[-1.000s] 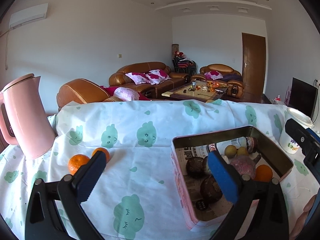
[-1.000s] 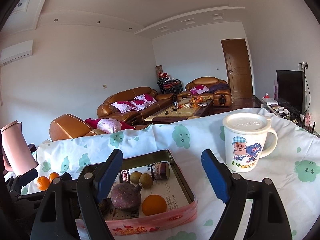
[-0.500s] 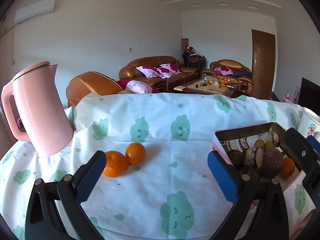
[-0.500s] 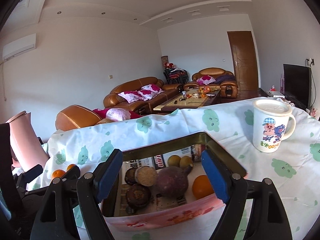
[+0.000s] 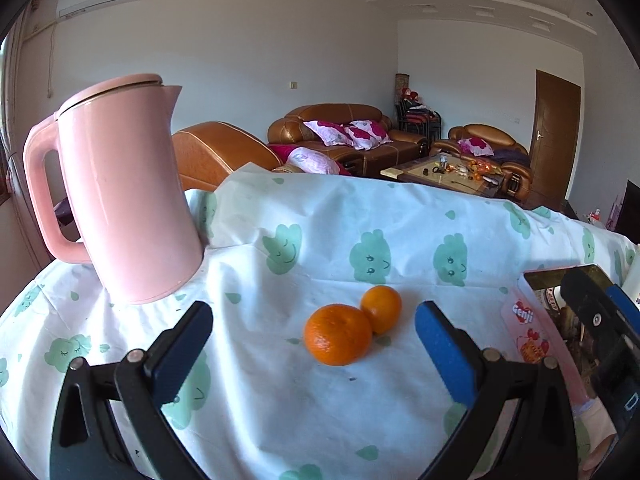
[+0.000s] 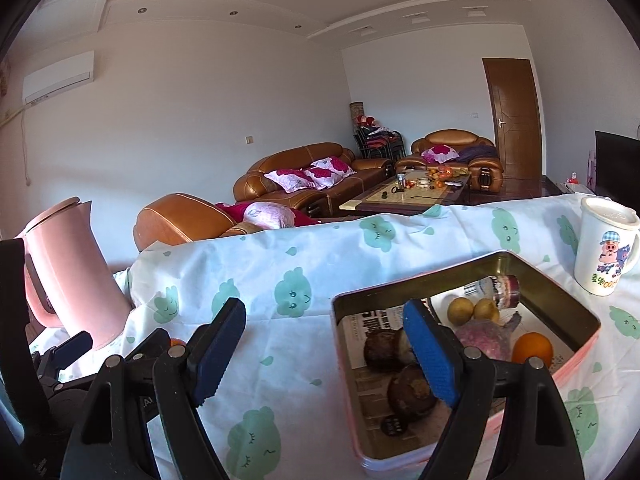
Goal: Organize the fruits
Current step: 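Grasp an orange with the right tool while the left tool grasps the other orange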
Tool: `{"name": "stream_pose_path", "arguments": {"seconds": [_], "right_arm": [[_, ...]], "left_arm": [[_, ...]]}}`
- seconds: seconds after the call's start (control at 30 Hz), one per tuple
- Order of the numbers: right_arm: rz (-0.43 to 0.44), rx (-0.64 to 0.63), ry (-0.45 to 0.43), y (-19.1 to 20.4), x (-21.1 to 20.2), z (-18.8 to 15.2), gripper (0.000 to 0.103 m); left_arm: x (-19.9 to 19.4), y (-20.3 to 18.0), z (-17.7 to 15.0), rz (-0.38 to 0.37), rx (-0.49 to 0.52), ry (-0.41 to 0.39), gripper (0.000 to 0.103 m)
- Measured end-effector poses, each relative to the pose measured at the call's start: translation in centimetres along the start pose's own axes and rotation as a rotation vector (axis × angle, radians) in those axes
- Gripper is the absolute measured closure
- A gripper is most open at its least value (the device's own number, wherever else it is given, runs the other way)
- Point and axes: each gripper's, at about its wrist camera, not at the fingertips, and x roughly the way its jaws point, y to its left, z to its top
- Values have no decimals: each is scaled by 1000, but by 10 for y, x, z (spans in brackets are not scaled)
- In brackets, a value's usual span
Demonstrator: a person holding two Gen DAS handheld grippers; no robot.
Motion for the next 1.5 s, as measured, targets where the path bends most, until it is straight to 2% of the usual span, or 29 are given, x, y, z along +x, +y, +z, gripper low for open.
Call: {"name": "stream_pose_path", "arguments": {"seconds": [0.17, 0.23, 0.33, 0.47, 0.6, 0.67, 0.7, 0.87, 1.03, 1.13, 1.27, 1.37, 1.5], "right_arm": [[-18, -1, 26, 21, 15, 0, 21], [-27, -5, 44, 28, 22, 0, 21], [-18, -11, 50, 30, 25, 0, 21], [15, 30, 40, 22, 22, 0, 21], [39, 65, 73, 15, 26, 0, 21], [45, 79, 86, 12, 28, 0, 21], [46, 84, 91, 11, 28, 0, 21], [53, 89, 97, 11, 28, -2, 21], [57, 53, 88, 18, 26, -1, 21], [52, 25, 87, 24, 26, -1, 21], [54, -32, 116, 36, 32, -2, 21], [74, -72, 168, 52, 47, -3, 21], [104, -116, 273, 80, 80, -6, 21]], "left_arm": [[20, 39, 1, -13, -113, 94, 0], [26, 45, 0, 0, -123, 121, 0], [30, 43, 1, 13, -73, 129, 0], [38, 20, 3, -18, 32, 151, 1], [46, -4, 3, -70, 133, 181, 5], [55, -13, 3, -61, 176, 211, 12], [60, -15, 4, -59, 184, 238, 18], [76, -8, -1, -150, 130, 336, 33], [73, 2, 0, -184, 61, 325, 53], [70, 14, 1, -174, -2, 309, 54], [63, 29, 5, -74, -33, 253, 54], [59, 38, 8, -9, -40, 208, 54], [57, 52, 10, 41, -51, 179, 54]]}}
